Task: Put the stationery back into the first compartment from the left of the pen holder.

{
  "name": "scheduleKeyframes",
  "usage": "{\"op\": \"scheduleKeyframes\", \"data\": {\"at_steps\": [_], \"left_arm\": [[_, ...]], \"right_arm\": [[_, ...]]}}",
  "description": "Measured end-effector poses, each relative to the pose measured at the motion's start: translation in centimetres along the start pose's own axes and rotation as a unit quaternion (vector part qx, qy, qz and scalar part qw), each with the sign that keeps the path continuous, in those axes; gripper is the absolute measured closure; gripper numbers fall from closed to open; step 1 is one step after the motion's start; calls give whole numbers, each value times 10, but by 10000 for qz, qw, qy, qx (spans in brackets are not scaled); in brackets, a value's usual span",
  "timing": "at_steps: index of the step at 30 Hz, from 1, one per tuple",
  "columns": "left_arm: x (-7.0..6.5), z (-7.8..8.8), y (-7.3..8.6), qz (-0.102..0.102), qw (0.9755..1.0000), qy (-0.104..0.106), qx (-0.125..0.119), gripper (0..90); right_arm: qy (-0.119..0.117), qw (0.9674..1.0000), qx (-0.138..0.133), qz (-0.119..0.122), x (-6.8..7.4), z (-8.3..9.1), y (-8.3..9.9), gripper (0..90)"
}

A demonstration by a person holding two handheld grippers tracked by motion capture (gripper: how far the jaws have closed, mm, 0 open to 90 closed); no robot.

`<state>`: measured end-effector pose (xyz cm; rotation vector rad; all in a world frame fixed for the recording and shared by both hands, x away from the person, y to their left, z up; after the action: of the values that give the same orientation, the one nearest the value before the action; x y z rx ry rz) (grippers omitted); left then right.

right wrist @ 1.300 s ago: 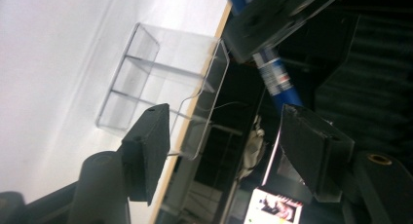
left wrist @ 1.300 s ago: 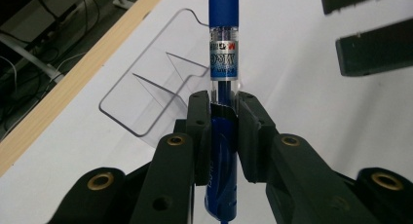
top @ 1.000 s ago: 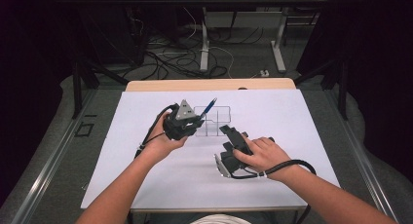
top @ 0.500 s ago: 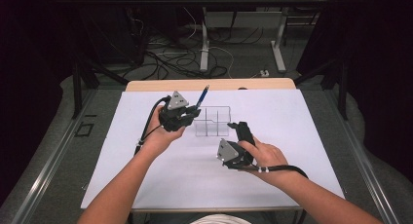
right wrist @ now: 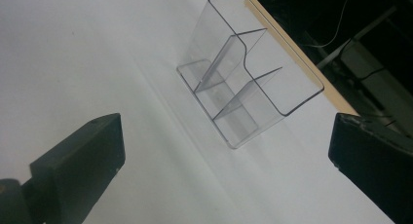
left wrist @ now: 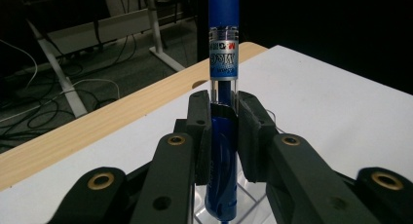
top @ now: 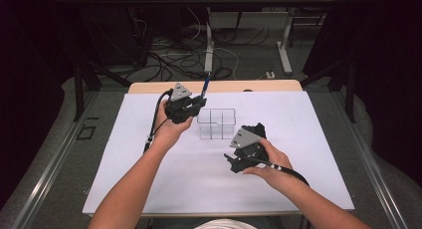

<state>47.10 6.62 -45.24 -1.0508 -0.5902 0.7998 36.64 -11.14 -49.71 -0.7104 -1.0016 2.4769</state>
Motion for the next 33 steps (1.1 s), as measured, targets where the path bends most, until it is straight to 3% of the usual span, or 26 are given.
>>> {"op": "scheduleKeyframes", "data": {"at_steps": [3,7,9,19,33], "left_arm": [[1,-6,0,58,10000,-15,-61,778],[1,-13,1,130,9998,-76,-125,778],[2,-17,2,130,9998,-101,-119,778],[3,-34,11,185,9998,-98,16,778],[-2,-36,31,312,9992,-77,217,777]], "right_arm": [[-108,9988,-200,-439,-5,1,4,0],[-231,9942,-403,-972,-9,2,9,0],[-238,9929,-451,-1077,-10,2,13,0],[-244,9905,-497,-1261,-8,-2,23,0],[-220,9878,-551,-1439,-11,-1,29,0]]}}
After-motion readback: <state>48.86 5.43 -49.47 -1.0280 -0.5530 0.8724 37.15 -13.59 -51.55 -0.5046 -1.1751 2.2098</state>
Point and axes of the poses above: each handheld gripper's, and its own axes: z roughly backward along the jaws, y roughly out of its underside, x roughly to its left, the point moved 5 cm from there along -z, roughly forward along the jaws, and after that the axes turned 8 degrees about -y, right-handed, at the moved point
